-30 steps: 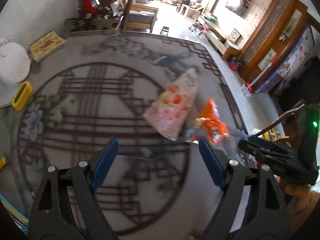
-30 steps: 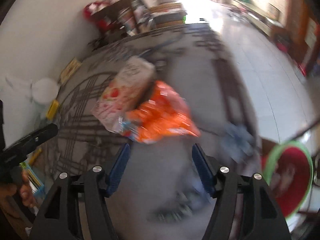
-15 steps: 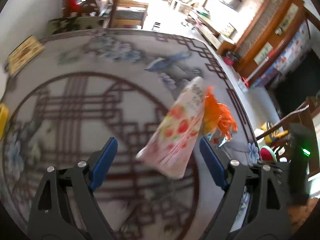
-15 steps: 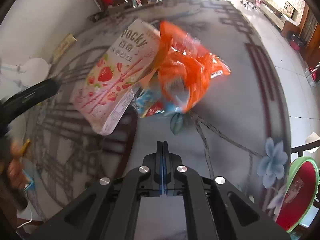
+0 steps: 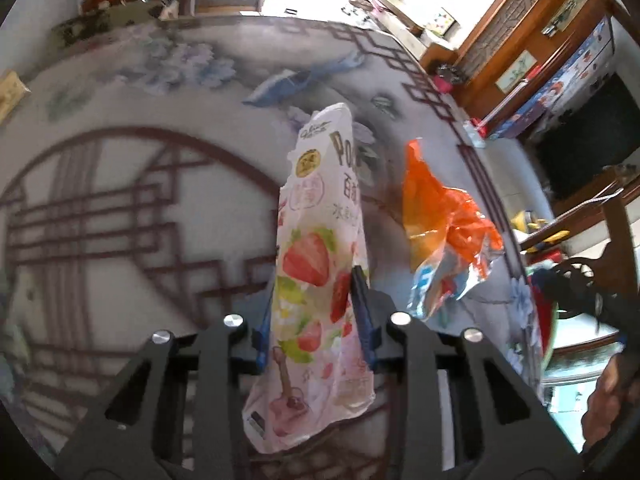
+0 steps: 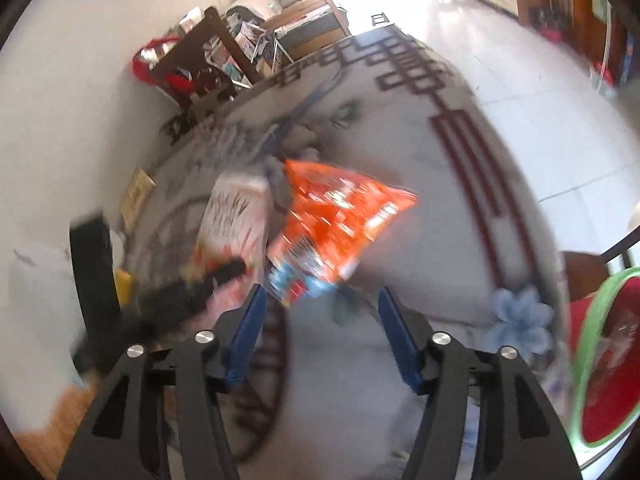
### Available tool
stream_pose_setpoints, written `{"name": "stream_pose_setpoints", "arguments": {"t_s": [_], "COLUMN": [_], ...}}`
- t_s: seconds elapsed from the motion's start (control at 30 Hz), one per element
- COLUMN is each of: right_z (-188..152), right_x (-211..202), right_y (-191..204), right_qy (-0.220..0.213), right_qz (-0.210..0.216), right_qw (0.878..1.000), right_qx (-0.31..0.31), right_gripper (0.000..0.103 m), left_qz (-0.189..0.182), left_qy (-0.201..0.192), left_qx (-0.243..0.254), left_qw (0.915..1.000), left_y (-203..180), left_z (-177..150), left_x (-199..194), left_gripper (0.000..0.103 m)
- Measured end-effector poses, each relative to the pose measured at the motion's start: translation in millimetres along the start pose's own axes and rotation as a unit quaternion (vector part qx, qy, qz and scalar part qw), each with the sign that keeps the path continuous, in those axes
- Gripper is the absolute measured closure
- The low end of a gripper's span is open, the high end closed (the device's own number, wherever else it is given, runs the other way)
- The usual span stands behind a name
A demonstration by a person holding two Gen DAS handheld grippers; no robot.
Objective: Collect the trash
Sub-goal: 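Carry the orange bag and Pocky box over the red bucket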
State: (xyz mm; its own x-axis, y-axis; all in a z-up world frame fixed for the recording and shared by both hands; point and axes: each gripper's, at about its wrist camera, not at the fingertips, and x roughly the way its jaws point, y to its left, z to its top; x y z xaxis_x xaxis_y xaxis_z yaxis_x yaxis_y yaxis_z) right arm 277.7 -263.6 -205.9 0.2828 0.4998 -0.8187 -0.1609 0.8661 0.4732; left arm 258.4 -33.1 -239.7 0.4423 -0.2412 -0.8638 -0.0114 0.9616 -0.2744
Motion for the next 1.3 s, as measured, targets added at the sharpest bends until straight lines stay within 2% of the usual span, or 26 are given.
{"name": "stream_pose_setpoints", "arguments": {"t_s": [0.1,0.23,0.3,0.37,0.4,0.5,0.63,0.87,1.07,1.3], "right_z": [19.9,33.6,36.1,35.9,36.4,33.8,19.9,-25.6,-65.3,-97.6], "right_x": [16.1,49.6,63.4,65.5,65.2,59.6,33.1,-32.4,-85.8,-126.5], "right_y": [8.2,3.3,-6.1,-12.4,-13.3,-8.9,3.3,34.0,53.2,49.0], "right_qy": [0.000,0.037,0.054,0.048,0.045,0.041,0.026,-0.009,-0.060,-0.090], "right_qz": [-0.017,-0.041,-0.034,-0.016,-0.014,-0.010,0.006,0.020,-0.014,-0.029], "right_qw": [1.000,0.997,0.994,0.993,0.993,0.996,0.999,1.000,0.996,0.994], "right_qx": [0.016,0.055,0.087,0.106,0.105,0.076,0.040,-0.012,-0.057,-0.058], "right_gripper": [0.036,0.035,0.035,0.040,0.049,0.053,0.054,0.053,0.052,0.051], "left_qz": [0.001,0.002,0.000,0.002,0.003,0.003,-0.002,-0.006,-0.001,-0.005], "left_qy": [-0.021,-0.031,-0.028,-0.026,-0.026,-0.023,-0.026,-0.061,-0.086,-0.103], "left_qx": [-0.012,-0.036,-0.051,-0.064,-0.067,-0.082,-0.080,-0.049,-0.026,-0.012], "left_qw": [0.9997,0.9989,0.9983,0.9976,0.9974,0.9964,0.9964,0.9969,0.9960,0.9946], "left_y": [7.8,25.3,35.1,42.1,43.6,47.1,41.8,9.3,-15.6,-36.6], "left_z": [-8.0,-22.0,-28.6,-36.5,-38.6,-47.1,-48.2,-54.0,-71.5,-93.2], "left_x": [-21.3,-46.0,-52.1,-56.0,-57.0,-60.1,-67.1,-102.1,-135.6,-165.0], "left_gripper": [0.071,0.070,0.070,0.070,0.070,0.070,0.070,0.070,0.070,0.070]}}
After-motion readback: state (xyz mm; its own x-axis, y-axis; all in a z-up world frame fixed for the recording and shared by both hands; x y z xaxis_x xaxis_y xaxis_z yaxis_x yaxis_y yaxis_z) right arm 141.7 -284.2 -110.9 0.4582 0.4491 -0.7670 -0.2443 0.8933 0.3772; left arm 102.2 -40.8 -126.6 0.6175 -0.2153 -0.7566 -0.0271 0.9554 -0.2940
